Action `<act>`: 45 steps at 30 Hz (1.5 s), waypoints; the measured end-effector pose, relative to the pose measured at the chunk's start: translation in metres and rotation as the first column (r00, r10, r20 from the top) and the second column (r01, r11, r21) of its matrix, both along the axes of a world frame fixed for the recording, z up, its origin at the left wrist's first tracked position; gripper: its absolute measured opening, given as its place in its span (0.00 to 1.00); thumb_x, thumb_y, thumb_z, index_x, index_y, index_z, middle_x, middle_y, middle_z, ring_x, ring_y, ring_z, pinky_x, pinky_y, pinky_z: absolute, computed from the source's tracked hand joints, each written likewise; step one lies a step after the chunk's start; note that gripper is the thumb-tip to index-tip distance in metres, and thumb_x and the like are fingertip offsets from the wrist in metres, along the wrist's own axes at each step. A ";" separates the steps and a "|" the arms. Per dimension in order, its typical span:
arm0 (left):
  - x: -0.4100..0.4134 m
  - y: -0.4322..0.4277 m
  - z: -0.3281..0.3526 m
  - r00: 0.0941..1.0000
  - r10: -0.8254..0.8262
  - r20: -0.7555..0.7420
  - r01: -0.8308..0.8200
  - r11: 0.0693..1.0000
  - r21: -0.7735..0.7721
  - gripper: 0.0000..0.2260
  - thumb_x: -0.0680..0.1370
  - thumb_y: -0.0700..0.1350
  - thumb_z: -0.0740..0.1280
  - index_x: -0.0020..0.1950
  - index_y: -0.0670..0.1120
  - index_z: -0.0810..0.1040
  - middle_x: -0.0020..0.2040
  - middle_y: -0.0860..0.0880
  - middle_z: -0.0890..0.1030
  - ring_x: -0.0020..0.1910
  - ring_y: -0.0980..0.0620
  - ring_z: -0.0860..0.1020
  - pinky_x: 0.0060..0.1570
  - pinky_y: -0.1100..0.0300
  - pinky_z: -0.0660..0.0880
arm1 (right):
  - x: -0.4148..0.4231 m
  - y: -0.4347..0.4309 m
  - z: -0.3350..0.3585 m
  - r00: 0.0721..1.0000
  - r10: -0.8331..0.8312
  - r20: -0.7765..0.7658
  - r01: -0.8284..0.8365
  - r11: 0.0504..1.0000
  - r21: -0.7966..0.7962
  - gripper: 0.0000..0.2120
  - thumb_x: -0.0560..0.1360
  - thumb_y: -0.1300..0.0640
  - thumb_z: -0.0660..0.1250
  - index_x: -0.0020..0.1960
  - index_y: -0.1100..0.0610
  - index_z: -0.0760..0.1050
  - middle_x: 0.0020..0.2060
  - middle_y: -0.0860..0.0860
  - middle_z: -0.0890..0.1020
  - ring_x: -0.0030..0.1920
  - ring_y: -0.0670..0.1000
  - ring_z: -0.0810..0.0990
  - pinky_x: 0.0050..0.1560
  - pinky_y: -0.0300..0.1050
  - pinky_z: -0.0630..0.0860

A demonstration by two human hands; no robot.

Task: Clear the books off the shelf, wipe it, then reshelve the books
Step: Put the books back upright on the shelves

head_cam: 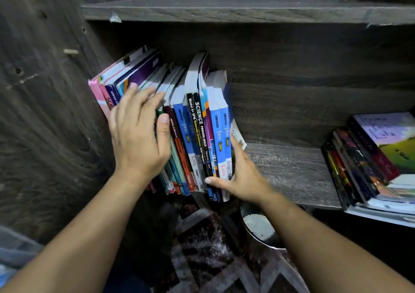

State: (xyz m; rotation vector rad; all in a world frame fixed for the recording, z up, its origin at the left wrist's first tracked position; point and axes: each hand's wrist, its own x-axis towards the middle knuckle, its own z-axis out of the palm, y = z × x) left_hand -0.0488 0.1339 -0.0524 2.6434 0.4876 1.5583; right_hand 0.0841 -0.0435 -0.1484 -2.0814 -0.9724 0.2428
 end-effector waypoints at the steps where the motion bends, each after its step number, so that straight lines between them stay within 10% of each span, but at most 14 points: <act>1: 0.001 0.000 -0.001 1.000 0.018 -0.007 -0.018 1.000 0.001 0.19 0.81 0.49 0.56 0.68 0.42 0.74 0.67 0.44 0.74 0.74 0.45 0.62 0.71 0.48 0.55 | 0.000 0.001 -0.002 1.000 -0.006 -0.019 0.006 1.000 -0.014 0.59 0.59 0.26 0.71 0.76 0.37 0.37 0.75 0.45 0.62 0.73 0.48 0.64 0.71 0.58 0.65; 8: 0.013 -0.001 -0.011 0.997 0.040 -0.070 -0.039 0.999 0.025 0.23 0.81 0.52 0.53 0.69 0.40 0.70 0.65 0.42 0.73 0.73 0.42 0.60 0.76 0.48 0.43 | -0.005 0.007 -0.005 0.985 0.006 -0.173 0.003 0.998 0.056 0.60 0.57 0.27 0.74 0.75 0.33 0.38 0.73 0.43 0.66 0.71 0.50 0.67 0.69 0.60 0.67; 15: 0.031 0.007 -0.025 0.993 0.072 0.096 -0.083 0.990 0.116 0.17 0.79 0.50 0.55 0.63 0.42 0.70 0.61 0.44 0.71 0.68 0.41 0.64 0.75 0.47 0.46 | -0.005 0.003 -0.008 0.980 -0.096 -0.177 0.031 0.940 -0.339 0.63 0.64 0.39 0.77 0.76 0.45 0.31 0.67 0.58 0.72 0.67 0.58 0.71 0.67 0.52 0.68; 37: 0.034 0.013 -0.040 0.995 0.054 0.089 -0.068 0.986 0.154 0.25 0.80 0.55 0.51 0.72 0.41 0.59 0.71 0.43 0.62 0.75 0.38 0.54 0.76 0.46 0.44 | 0.010 0.001 0.008 0.989 -0.041 -0.140 -0.001 0.958 -0.288 0.59 0.56 0.43 0.82 0.77 0.48 0.53 0.61 0.49 0.78 0.63 0.52 0.76 0.64 0.50 0.72; 45: 0.035 0.016 -0.048 0.994 0.084 0.068 -0.094 0.984 0.152 0.33 0.80 0.56 0.47 0.78 0.45 0.34 0.76 0.32 0.49 0.77 0.45 0.37 0.75 0.45 0.39 | -0.009 0.002 -0.005 0.985 -0.079 -0.152 0.059 0.990 -0.128 0.57 0.64 0.46 0.79 0.78 0.43 0.42 0.67 0.52 0.73 0.66 0.54 0.72 0.67 0.54 0.70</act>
